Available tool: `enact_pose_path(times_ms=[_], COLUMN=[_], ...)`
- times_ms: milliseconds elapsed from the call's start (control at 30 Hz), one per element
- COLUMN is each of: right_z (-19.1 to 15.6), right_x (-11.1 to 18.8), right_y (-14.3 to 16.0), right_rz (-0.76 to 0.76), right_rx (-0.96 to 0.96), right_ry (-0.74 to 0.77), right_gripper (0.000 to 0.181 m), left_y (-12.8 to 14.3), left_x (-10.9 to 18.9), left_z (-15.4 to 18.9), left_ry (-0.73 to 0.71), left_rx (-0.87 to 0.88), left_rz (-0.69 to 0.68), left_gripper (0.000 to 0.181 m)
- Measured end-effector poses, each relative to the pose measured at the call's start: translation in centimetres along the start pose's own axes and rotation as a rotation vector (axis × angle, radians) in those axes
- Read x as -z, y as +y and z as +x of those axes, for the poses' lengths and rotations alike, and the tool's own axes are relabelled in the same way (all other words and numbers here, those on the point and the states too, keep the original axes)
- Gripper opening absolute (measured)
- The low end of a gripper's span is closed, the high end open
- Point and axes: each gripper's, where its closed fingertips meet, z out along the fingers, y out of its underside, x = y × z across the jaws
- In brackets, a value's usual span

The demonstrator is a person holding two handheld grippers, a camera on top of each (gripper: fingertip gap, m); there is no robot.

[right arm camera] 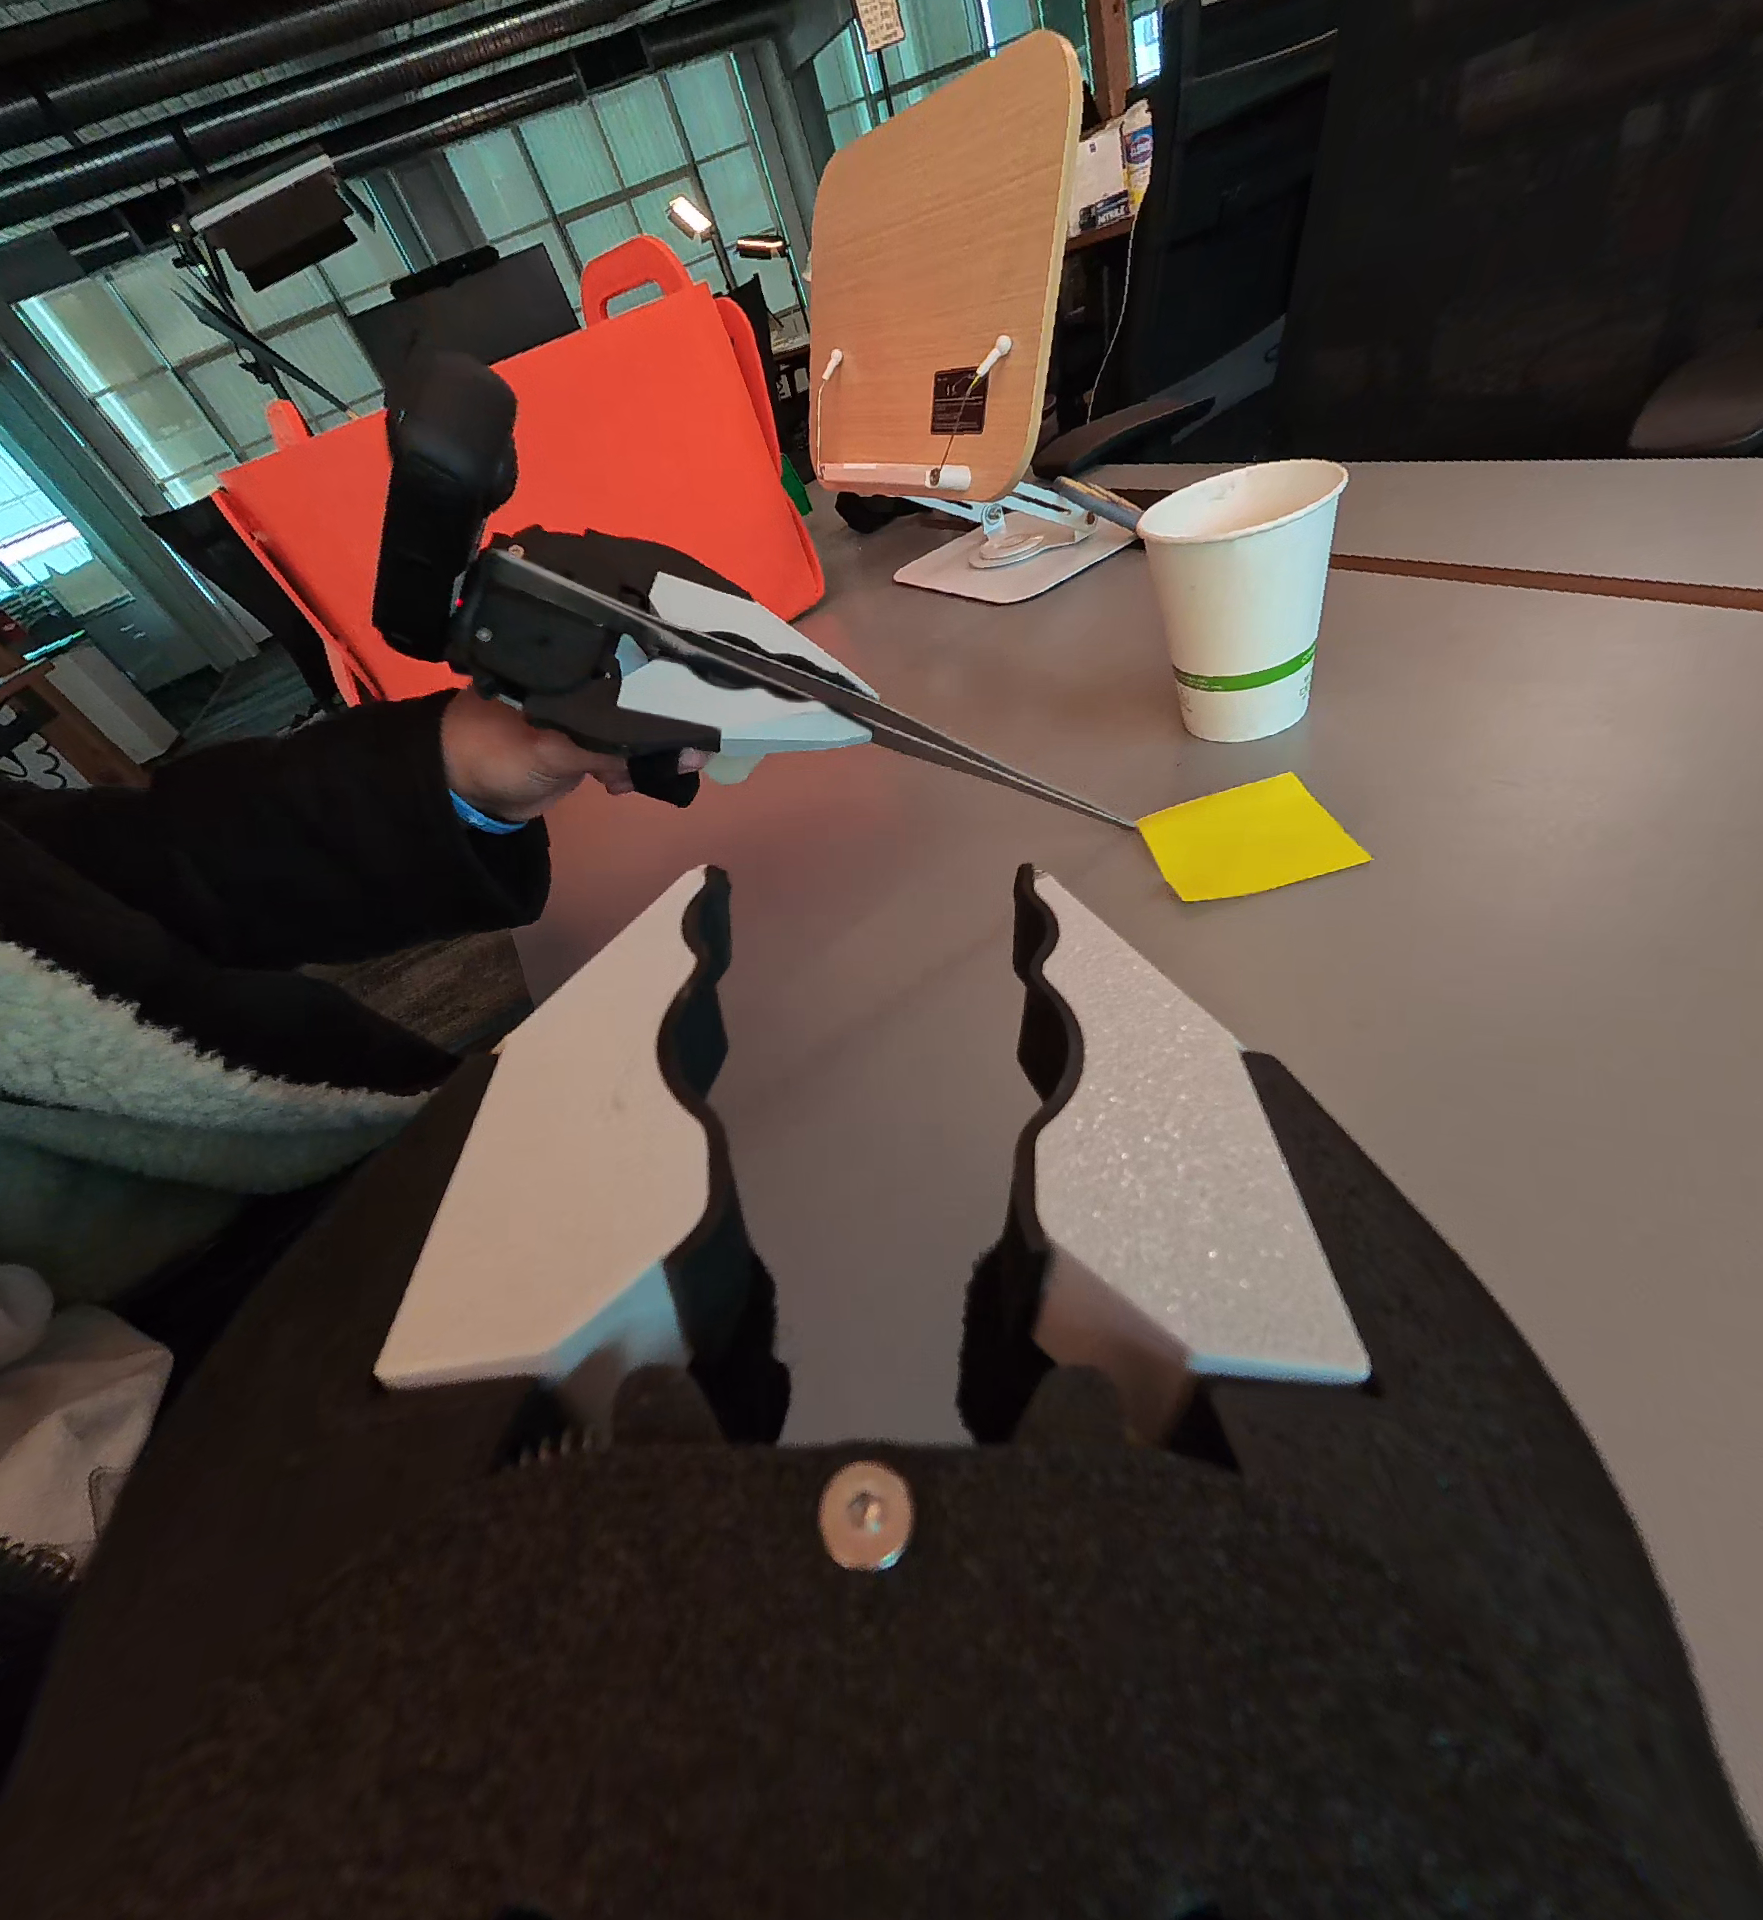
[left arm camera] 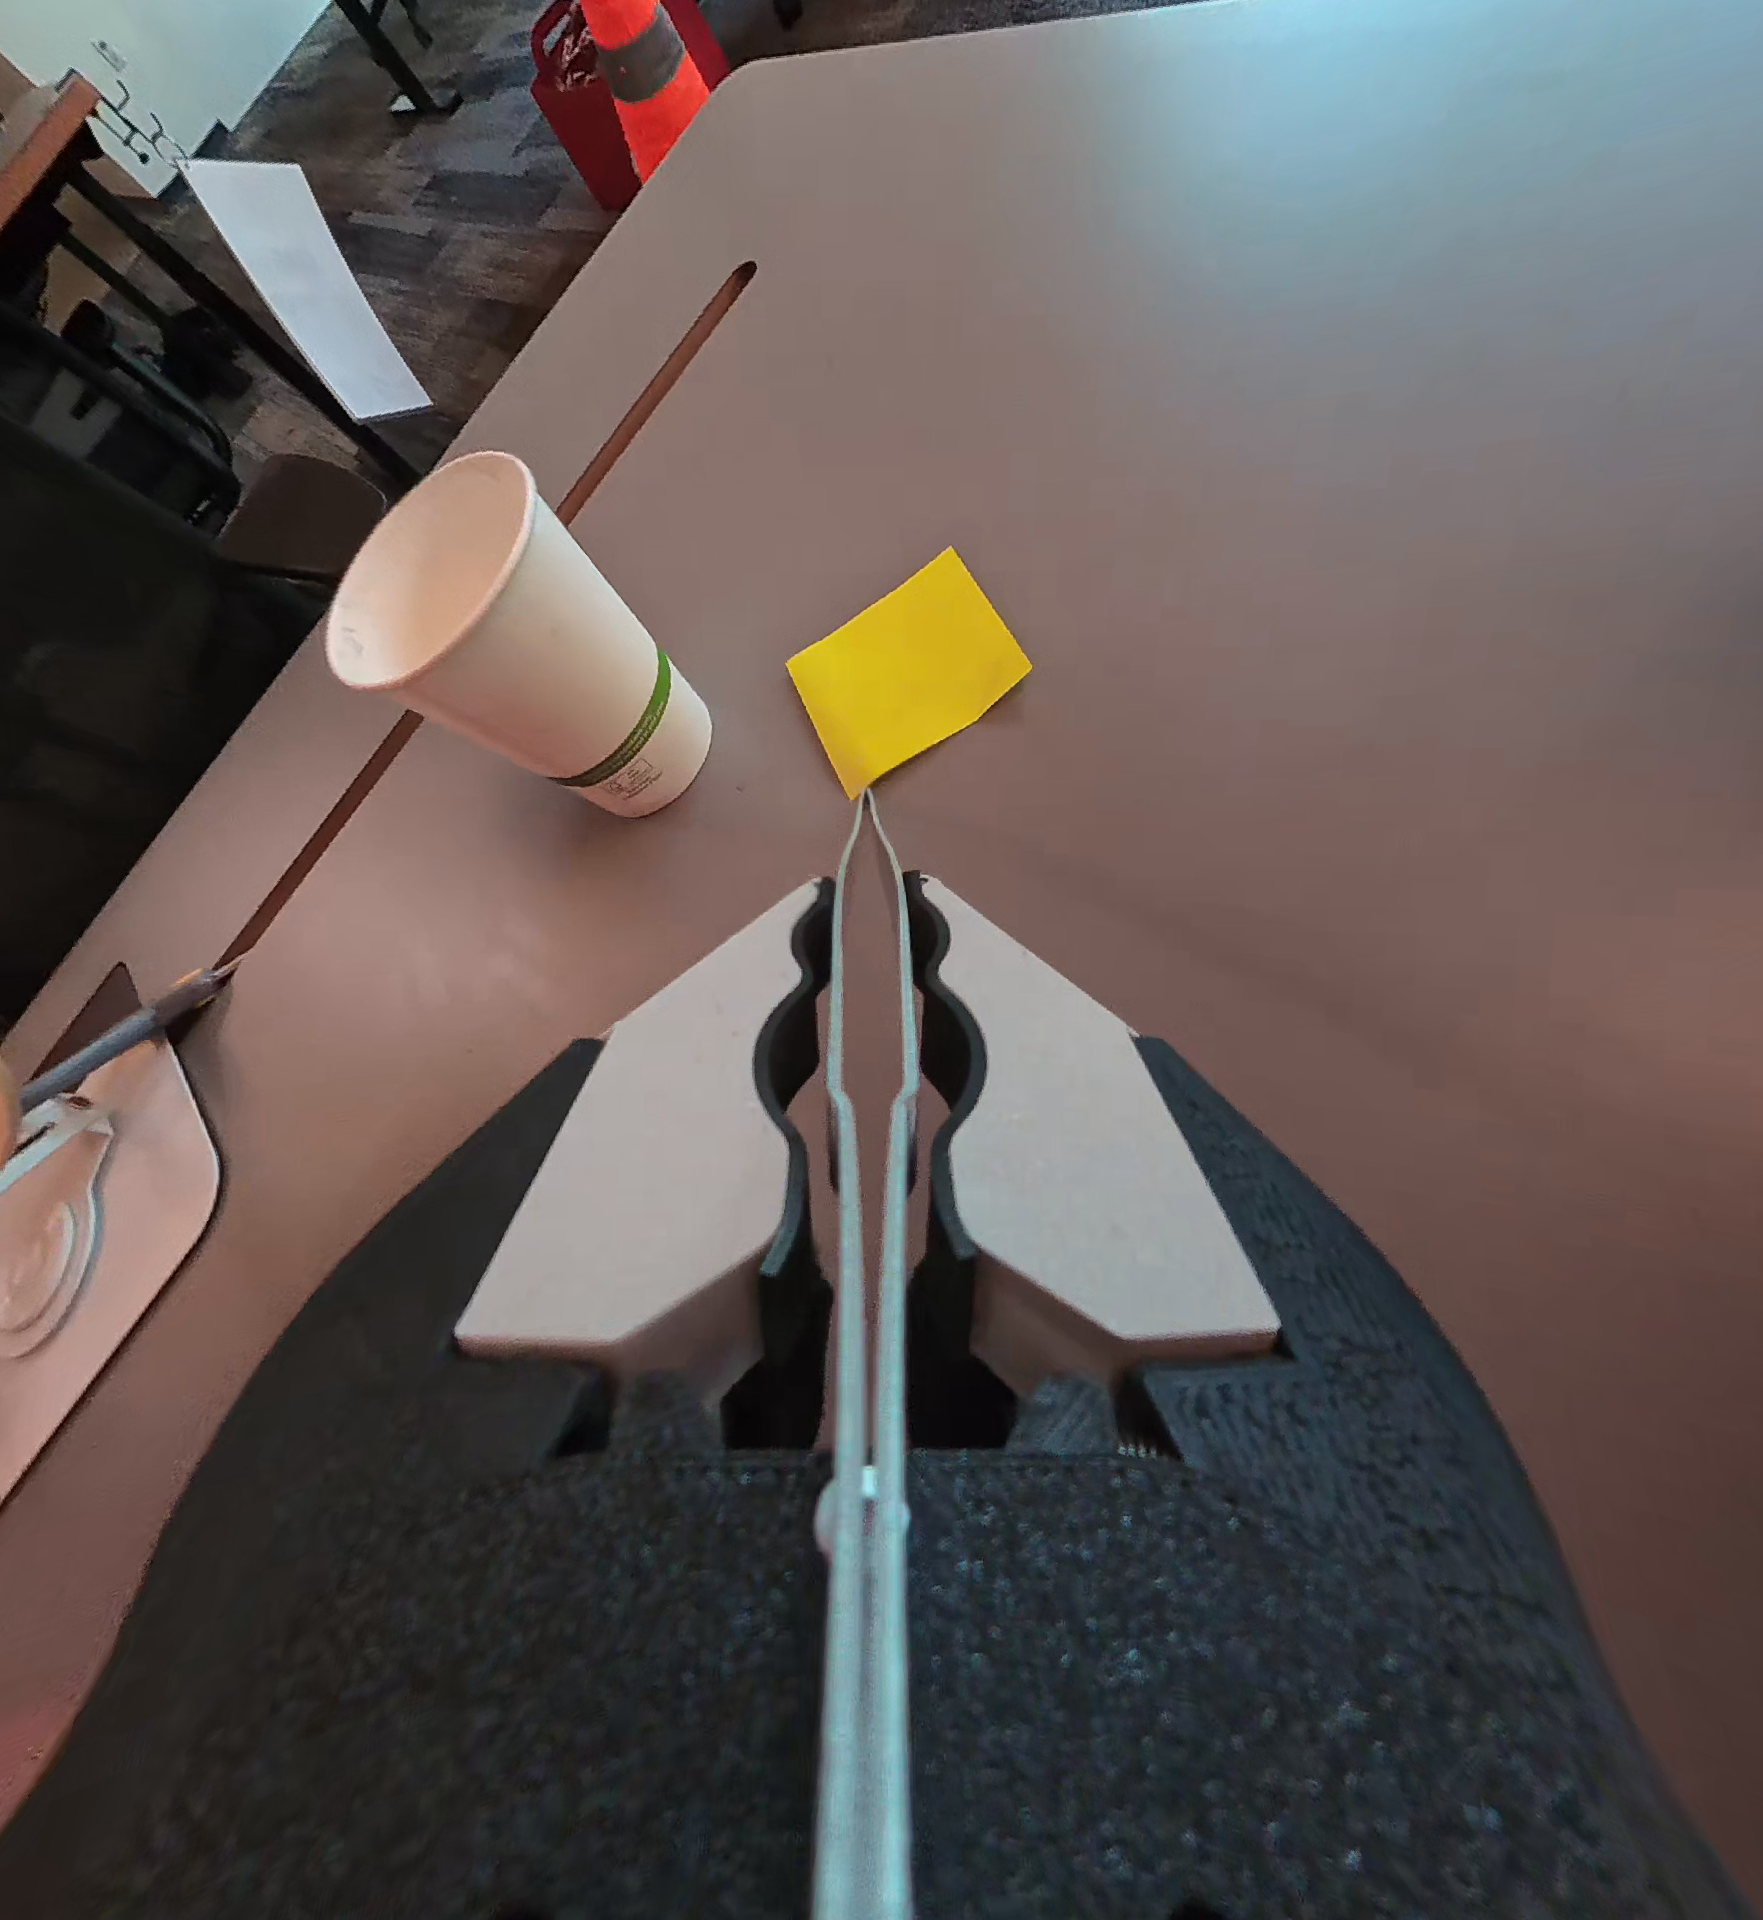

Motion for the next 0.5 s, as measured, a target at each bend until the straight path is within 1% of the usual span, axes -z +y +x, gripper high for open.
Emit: enact_pose_path(times_ms=[100,167,267,367,500], right_z=[0.0,0.0,0.0,0.0,0.0], right_x=[0.0,0.0,0.1,0.0,0.1], right_y=[0.0,-0.1,0.0,0.0,0.0], right_rz=[0.002,0.003,0.002,0.001,-0.002], right_rx=[-0.002,-0.004,-0.001,-0.002,0.003], right_ry=[0.002,0.0,0.001,-0.001,0.001], right_gripper=[0.054,0.054,0.054,0.054,0.054], left_y=[-0.3,-0.8,-1.0,-0.1,0.4], left_x=[0.4,0.8,0.8,-0.1,-0.6], left_z=[-0.2,-0.6,-0.8,-1.5,-2.7], left_ry=[0.016,0.016,0.057,0.084,0.073], left_rx=[0.06,0.126,0.241,0.362,0.476], left_rz=[0.016,0.049,0.062,0.029,0.045], left_gripper=[0.011,0.011,0.013,0.017,0.019])
